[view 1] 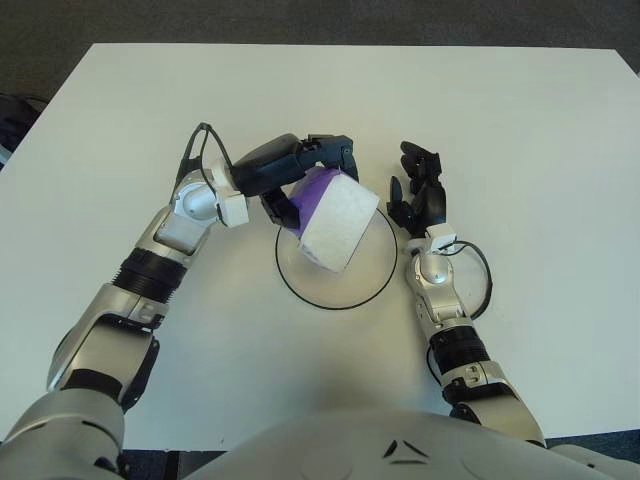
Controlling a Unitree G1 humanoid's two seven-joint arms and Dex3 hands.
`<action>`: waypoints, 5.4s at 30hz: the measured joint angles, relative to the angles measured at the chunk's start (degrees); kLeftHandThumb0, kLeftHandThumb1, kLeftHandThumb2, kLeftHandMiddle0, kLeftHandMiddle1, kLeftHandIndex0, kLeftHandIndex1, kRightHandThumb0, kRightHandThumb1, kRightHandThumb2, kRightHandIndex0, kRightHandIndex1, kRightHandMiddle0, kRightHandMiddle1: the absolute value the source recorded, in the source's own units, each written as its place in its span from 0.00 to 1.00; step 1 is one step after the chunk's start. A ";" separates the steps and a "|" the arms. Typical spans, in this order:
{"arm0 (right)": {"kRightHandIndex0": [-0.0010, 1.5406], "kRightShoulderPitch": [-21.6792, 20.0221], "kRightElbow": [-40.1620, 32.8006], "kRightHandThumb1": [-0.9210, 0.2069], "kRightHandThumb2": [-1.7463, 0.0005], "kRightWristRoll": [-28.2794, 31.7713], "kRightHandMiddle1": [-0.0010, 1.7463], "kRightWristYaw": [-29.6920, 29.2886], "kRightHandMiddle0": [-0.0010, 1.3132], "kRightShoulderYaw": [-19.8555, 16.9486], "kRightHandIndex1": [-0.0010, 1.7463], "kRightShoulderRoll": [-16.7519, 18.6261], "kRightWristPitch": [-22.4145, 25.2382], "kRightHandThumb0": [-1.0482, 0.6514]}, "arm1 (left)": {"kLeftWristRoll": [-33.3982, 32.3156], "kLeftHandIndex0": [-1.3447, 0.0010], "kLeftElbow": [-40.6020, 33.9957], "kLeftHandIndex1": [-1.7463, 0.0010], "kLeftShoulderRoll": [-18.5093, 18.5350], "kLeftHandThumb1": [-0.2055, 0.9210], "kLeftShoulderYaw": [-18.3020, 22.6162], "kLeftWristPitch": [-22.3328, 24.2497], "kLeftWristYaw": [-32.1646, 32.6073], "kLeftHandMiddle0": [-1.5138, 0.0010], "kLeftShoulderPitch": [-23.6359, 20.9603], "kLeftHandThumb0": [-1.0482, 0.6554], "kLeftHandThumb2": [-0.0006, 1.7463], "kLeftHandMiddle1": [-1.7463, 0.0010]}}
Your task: Put the tissue paper into the plate.
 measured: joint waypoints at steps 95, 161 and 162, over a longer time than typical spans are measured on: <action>0.14 -0.47 0.59 0.00 0.68 -0.37 0.60 -3.00 0.00 -0.10 0.38 0.24 0.01 0.23 | 12.99 1.00 17.14 0.37 -7.94 1.00 2.53 -14.39 8.90 1.00 -3.61 0.09 0.35 0.59; 0.15 -1.34 1.44 0.01 0.69 -1.99 0.56 -4.33 0.00 0.28 0.30 0.09 0.68 0.23 | 16.80 1.00 18.89 0.82 -6.41 1.00 4.13 -16.76 9.81 1.00 -4.21 0.00 0.42 1.00; 0.15 -1.34 1.45 0.01 0.69 -1.99 0.56 -4.33 0.00 0.27 0.30 0.09 0.68 0.23 | 16.38 1.00 19.27 0.82 -6.67 1.00 4.55 -16.80 10.18 1.00 -4.36 0.00 0.41 1.00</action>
